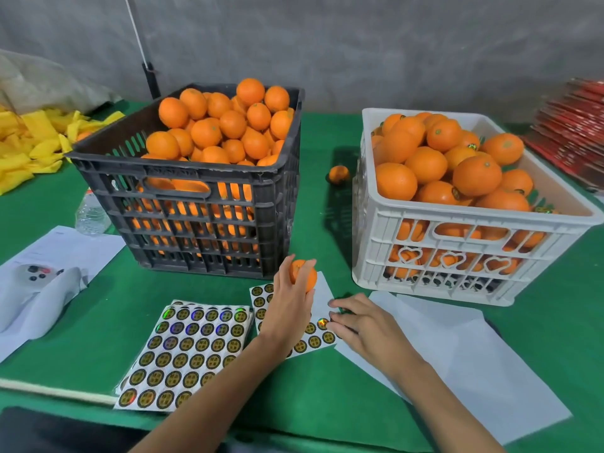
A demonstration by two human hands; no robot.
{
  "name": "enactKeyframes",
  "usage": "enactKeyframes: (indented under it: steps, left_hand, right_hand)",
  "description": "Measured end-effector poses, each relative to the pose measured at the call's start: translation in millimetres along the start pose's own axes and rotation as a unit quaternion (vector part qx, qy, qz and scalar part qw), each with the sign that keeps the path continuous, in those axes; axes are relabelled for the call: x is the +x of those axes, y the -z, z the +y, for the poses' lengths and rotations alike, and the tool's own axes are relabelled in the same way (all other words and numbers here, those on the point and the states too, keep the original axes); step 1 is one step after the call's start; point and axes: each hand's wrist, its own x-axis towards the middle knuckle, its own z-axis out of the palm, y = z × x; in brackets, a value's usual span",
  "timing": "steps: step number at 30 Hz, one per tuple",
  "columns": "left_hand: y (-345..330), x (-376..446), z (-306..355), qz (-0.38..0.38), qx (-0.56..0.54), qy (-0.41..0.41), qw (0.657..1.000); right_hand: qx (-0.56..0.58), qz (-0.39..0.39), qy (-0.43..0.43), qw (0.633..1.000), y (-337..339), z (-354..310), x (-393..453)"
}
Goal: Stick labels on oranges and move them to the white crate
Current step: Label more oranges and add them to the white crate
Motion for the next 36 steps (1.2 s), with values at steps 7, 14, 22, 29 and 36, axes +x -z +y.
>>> enactKeyframes:
  steps: [7,14,22,29,36]
  left_hand:
    - [2.6,-1.0,-3.0,-0.003,-0.004,-0.011,1.0]
    - [2.3,-1.5,-5.0,-0.002,-0.009,-0.013,1.0]
    - [3.1,-3.1,-9.9,-0.009,-0.02,-0.019,1.0]
    - [18.9,5.5,13.3,0.048,-0.149,-0.002,0.988]
    - [74.9,53.5,77.4,0.174,-0.241,-0.063,0.953]
  right_hand:
    - [0.028,-0.017,-0.001,0.999,-2.2,4.8,-3.0]
    - [0.133,0.044,-0.049,0.989,-13.3,3.0,-3.1]
    - [0.176,0.061,-0.123,0.975,-13.3,-7.0,1.4]
    - [0.124,0.249,-0.127,0.952,39.5,-44.0,35.7]
    - [-0.078,0.355,-0.071,0.929,127.3,-89.1,84.8]
